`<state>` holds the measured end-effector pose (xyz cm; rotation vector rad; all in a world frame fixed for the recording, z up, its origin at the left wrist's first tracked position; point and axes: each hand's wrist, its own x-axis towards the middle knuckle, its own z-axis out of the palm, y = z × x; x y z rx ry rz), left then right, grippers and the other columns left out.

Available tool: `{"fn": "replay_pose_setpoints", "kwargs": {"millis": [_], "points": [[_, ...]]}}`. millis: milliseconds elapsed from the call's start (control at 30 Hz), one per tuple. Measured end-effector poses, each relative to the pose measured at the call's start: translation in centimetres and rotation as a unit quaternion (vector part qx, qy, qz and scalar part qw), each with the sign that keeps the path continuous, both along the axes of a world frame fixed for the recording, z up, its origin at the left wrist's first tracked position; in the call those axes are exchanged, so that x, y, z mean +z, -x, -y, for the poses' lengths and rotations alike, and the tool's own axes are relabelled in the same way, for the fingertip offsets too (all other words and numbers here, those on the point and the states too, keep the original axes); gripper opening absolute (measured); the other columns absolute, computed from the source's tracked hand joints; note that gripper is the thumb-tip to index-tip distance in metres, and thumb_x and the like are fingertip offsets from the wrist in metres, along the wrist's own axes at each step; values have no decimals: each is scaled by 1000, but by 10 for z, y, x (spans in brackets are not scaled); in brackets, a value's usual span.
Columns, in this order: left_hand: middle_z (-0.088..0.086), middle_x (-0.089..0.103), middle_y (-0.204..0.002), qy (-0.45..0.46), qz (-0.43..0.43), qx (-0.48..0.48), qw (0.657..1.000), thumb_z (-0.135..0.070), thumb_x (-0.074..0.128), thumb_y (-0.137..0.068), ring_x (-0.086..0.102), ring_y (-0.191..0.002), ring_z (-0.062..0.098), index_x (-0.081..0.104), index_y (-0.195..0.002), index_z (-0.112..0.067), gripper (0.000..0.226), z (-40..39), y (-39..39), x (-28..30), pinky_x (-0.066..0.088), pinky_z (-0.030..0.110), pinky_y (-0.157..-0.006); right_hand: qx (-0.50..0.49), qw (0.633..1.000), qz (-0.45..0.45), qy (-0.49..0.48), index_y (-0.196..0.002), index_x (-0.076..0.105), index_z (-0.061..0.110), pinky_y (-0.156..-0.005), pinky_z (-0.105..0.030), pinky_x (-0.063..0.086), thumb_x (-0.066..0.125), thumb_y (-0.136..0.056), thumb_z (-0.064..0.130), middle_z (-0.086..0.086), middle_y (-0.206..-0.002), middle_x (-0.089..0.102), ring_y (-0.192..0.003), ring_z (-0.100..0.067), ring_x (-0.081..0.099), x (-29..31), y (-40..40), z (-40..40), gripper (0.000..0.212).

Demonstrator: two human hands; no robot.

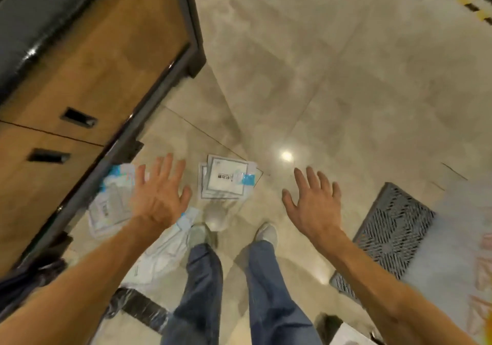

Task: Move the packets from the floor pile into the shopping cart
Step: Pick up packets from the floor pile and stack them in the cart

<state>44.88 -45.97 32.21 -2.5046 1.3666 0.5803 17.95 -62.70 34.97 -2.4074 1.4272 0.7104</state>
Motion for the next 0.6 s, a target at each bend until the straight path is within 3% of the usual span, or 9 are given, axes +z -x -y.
{"fn": "replay_pose_setpoints", "kwargs": {"millis": [67, 233, 367, 433, 533, 600], "points": [[12, 36, -161, -6, -6, -22, 1000, -47, 34, -94, 34, -148, 31, 41, -154, -18, 67, 6, -5, -58, 21, 58, -119, 1, 1000, -7, -19, -163, 27, 23, -122, -58, 21, 35, -104, 57, -7, -169, 27, -154, -33, 26, -56, -7, -1, 68], [5, 4, -171, -65, -5, -53, 996, -49, 36, -101, 7, -157, 24, 8, -163, -26, 71, 14, -25, -203, 4, 52, -123, -31, 995, -42, -84, -165, 10, 26, -126, -53, 15, 26, -105, 59, -5, -173, 11, -158, -31, 13, -198, -26, -24, 70], [10, 8, -170, -57, 3, -96, 994, -49, 31, -100, 13, -155, 28, 11, -163, -23, 71, 21, -39, -306, 11, 55, -123, -73, 989, -33, -124, -165, 10, 24, -126, -54, 16, 29, -105, 60, -6, -173, 9, -158, -31, 11, -303, -41, -63, 72], [8, 1, -171, -88, 8, -115, 989, -50, 33, -100, 8, -156, 26, 3, -163, -24, 74, 30, -47, -352, 10, 54, -124, -87, 986, -31, -139, -165, 9, 24, -125, -54, 16, 29, -105, 60, -6, -173, 9, -158, -31, 11, -351, -48, -81, 73], [6, -2, -170, -130, 7, -148, 980, -53, 48, -97, 4, -156, 24, 1, -162, -26, 85, 42, -58, -415, 8, 47, -123, -119, 979, -36, -159, -164, 7, 23, -122, -55, 22, 30, -104, 60, -7, -172, 11, -156, -32, 14, -416, -55, -105, 75], [4, 0, -170, -106, -22, -144, 984, -52, 65, -89, 4, -155, 21, 5, -162, -28, 98, 49, -66, -453, 8, 44, -123, -152, 973, -42, -168, -164, 9, 21, -117, -55, 29, 32, -103, 62, -8, -170, 16, -152, -33, 20, -451, -62, -118, 77]]}}
